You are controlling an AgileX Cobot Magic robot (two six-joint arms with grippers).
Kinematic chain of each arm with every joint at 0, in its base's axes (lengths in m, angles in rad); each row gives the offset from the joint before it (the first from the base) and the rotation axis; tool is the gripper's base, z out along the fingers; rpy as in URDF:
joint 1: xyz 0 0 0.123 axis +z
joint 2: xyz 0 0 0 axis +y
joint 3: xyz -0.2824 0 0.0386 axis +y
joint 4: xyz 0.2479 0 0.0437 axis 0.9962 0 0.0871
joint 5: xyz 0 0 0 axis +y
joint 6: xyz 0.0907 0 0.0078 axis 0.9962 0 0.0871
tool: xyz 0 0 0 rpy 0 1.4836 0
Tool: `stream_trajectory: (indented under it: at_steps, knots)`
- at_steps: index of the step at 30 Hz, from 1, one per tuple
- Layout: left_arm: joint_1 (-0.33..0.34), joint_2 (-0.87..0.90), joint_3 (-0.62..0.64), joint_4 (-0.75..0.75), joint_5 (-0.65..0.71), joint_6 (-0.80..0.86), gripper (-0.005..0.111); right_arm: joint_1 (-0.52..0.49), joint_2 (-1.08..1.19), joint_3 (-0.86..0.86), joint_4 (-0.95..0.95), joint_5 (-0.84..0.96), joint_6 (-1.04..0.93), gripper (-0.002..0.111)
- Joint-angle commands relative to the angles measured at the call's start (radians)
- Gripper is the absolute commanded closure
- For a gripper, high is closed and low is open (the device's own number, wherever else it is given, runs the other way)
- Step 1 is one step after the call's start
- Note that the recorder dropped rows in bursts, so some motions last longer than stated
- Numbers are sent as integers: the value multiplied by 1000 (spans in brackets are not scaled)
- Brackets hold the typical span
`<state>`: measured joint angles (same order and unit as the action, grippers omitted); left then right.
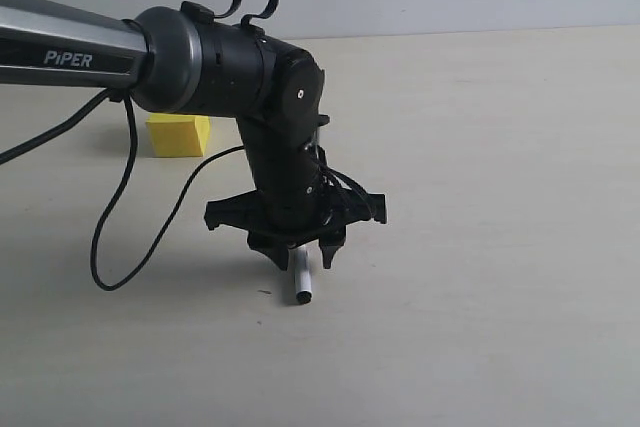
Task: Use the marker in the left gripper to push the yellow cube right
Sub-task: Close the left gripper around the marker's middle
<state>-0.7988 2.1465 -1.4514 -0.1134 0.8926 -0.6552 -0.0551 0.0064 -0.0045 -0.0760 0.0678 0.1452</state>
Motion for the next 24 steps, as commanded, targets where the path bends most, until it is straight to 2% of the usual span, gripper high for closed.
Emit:
stream_trajectory:
  at_steps: [1, 24]
  knots:
    - [-5, -6, -6, 3, 16, -3, 60, -4, -6, 5, -3, -2, -4, 108]
    - [-3, -6, 8, 10, 18, 4, 60, -4, -6, 5, -3, -2, -4, 108]
